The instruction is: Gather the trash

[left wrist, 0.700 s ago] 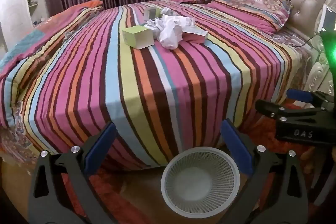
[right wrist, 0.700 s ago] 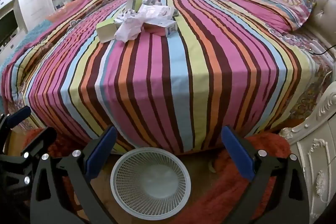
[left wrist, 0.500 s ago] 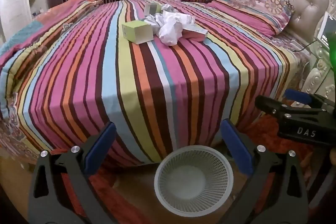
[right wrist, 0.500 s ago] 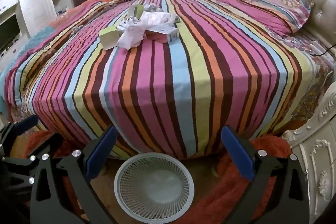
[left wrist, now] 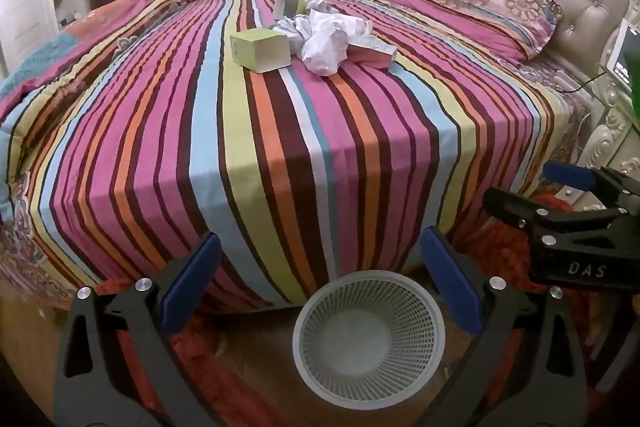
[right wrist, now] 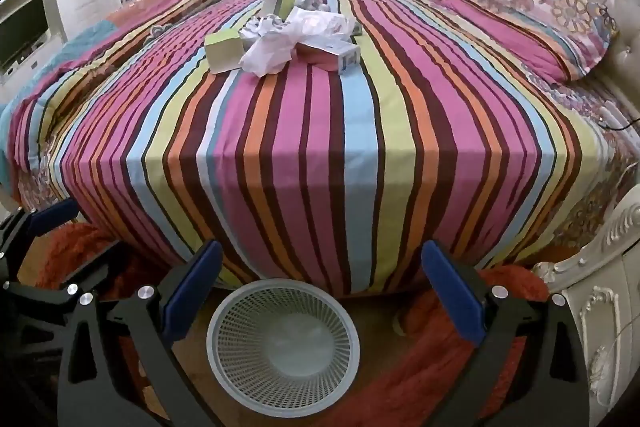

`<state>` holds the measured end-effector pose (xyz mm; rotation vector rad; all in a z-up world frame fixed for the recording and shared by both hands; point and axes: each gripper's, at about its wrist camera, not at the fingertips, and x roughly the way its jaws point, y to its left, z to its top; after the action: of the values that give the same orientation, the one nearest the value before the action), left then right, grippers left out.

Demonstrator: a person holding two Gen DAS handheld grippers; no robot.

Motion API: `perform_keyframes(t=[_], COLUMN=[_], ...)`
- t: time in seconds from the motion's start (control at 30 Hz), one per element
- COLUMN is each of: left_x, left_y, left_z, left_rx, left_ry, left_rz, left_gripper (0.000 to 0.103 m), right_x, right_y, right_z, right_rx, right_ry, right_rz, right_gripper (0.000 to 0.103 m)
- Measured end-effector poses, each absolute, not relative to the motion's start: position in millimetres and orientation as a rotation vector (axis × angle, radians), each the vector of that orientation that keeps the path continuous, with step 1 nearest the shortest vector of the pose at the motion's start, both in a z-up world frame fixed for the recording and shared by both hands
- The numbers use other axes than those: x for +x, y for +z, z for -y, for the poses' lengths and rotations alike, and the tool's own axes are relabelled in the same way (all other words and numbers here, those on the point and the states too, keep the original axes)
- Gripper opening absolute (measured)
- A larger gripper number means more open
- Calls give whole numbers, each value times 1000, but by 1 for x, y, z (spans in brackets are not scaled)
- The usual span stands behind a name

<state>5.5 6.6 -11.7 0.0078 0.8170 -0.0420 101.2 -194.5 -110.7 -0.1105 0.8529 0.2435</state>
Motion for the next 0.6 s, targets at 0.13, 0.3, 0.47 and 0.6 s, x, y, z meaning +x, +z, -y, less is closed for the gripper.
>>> perform_keyframes(t=[0.13, 0.3, 0.47, 0.6], left_x=[6, 6, 7, 7], left_y=[-12, -12, -13, -13], left_z=[-8, -9, -9, -9], left_rx=[-2, 1, 1, 2], left_ry=[-41, -35, -34, -32], left_rz=[-819, -819, -825, -825], left_gripper=[97, 97, 97, 97], right_x=[102, 102, 103, 103], right_y=[-109, -110, -110, -110], right_z=[195, 195, 195, 196], right_rx=[-109, -107, -102, -97], right_ry=[244, 245, 242, 235], right_rz=[-850, -851, -851, -854], right_gripper=[96, 96, 96, 96])
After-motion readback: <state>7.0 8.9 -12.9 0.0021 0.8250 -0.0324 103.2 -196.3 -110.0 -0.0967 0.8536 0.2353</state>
